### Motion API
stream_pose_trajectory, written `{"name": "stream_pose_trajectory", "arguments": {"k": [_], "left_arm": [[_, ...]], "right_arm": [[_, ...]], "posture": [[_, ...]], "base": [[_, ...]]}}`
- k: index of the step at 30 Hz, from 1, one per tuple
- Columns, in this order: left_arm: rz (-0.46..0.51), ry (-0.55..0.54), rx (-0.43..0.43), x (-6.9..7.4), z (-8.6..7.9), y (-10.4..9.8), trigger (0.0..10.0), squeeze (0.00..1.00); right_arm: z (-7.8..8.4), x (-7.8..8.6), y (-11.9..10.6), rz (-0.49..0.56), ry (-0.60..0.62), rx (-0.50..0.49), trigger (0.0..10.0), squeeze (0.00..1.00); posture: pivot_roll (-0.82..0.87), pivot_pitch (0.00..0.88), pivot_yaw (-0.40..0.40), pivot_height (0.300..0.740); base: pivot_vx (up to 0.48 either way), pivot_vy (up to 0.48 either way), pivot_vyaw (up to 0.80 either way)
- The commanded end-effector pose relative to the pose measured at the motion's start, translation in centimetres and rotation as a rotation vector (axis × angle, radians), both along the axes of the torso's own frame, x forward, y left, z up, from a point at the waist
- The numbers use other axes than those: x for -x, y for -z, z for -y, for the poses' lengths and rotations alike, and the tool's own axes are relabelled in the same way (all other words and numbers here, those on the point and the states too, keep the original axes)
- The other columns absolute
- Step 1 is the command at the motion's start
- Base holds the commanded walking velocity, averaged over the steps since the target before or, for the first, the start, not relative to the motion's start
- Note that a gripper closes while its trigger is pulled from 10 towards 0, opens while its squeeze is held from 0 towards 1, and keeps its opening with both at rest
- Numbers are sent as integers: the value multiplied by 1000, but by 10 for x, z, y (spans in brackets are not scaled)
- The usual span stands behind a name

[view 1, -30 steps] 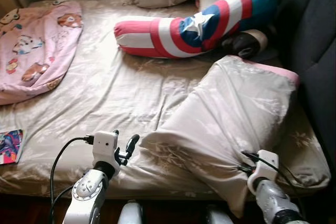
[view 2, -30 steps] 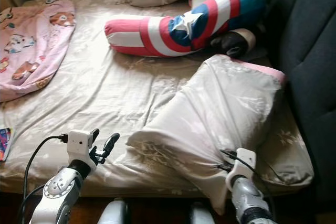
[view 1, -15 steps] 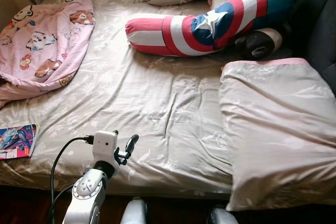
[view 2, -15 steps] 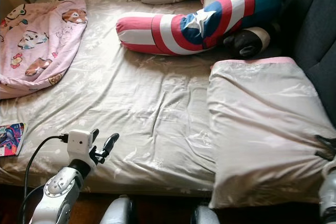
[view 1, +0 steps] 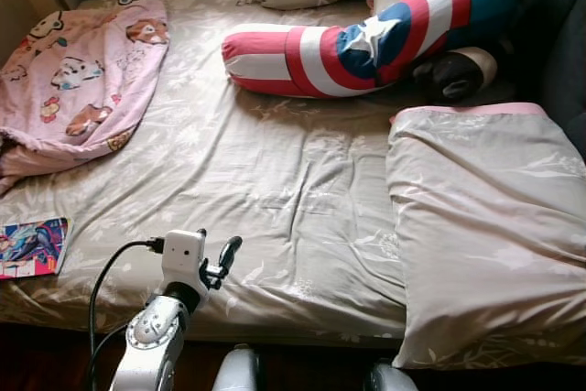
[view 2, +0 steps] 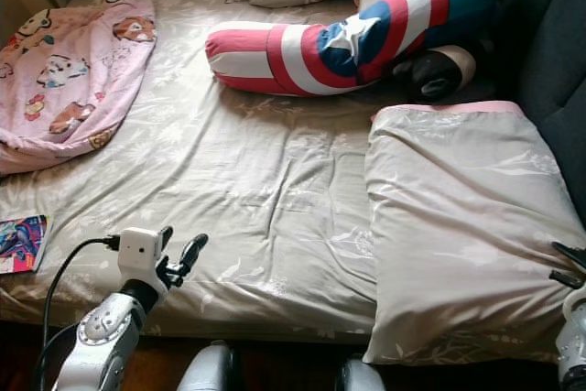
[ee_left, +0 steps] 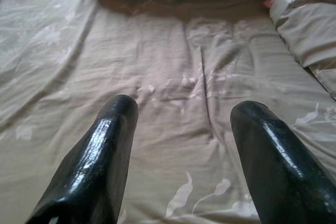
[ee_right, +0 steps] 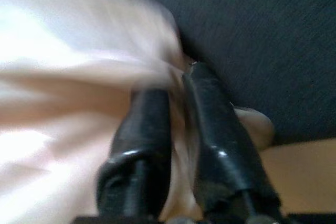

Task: Clean up the room

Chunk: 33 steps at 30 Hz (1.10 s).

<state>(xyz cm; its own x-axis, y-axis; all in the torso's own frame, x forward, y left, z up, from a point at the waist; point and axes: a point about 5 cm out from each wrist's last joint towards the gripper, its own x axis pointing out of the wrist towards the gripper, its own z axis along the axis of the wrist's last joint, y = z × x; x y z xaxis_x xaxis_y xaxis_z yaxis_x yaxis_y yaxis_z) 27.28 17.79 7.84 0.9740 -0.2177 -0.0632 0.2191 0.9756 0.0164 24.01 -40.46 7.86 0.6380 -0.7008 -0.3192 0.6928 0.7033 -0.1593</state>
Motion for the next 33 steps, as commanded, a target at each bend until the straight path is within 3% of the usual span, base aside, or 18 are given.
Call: {"name": "stream_pose_trajectory", "arguments": {"k": [1,5,6,7,8,9,11,12,13,17,22,27,33], "left_arm": [[-21,-15,-10,3,-6,6,10000,0],[-25,-14,-1,4,-2,8,10000,0],[-26,-14,2,4,-2,9,10000,0],[-26,-14,2,4,-2,9,10000,0],[-27,-14,3,4,-2,9,10000,0],[-39,-22,18,4,-2,12,10000,0],[-70,-43,49,4,-3,19,10000,0],[-99,-75,76,4,-6,26,10000,0],[-105,-82,81,4,-7,28,10000,0],[-191,-151,126,6,-15,48,10000,0],[-248,-175,139,10,-16,62,10000,0],[-352,-195,132,18,-17,85,10000,0],[-501,-192,91,31,-14,111,10000,0]], "right_arm": [[-4,-11,-15,87,-66,56,10000,1000],[-15,-23,-24,151,-182,108,10000,973],[-19,-26,-25,168,-215,100,10000,561],[-19,-26,-25,168,-215,100,10000,561],[-22,-28,-25,179,-233,93,10000,361],[-37,-36,-23,191,-335,89,10000,0],[-72,-47,-13,200,-531,71,10000,0],[-98,-51,1,199,-629,7,10000,0],[-102,-51,4,198,-640,-9,10000,0],[-147,-40,51,90,-711,-122,10000,0],[-162,-24,79,46,-644,-237,10000,0],[-176,4,112,-50,-578,-386,10000,0],[-183,32,136,-176,-569,-433,10000,0]], "posture": [[-6,119,39,652],[-7,117,37,652],[-7,117,37,652],[-7,117,37,652],[-7,117,37,652],[-11,110,36,652],[-19,108,34,652],[-19,108,34,652],[-22,101,32,652],[-6,87,27,652],[-2,73,27,662],[0,50,23,692],[14,17,17,737]], "base": [[0,0,0],[0,0,0],[0,0,0],[0,0,0],[0,0,0],[0,0,0],[0,0,0],[0,0,0],[0,0,0],[0,0,0],[0,0,0],[0,0,0],[0,0,0]]}}
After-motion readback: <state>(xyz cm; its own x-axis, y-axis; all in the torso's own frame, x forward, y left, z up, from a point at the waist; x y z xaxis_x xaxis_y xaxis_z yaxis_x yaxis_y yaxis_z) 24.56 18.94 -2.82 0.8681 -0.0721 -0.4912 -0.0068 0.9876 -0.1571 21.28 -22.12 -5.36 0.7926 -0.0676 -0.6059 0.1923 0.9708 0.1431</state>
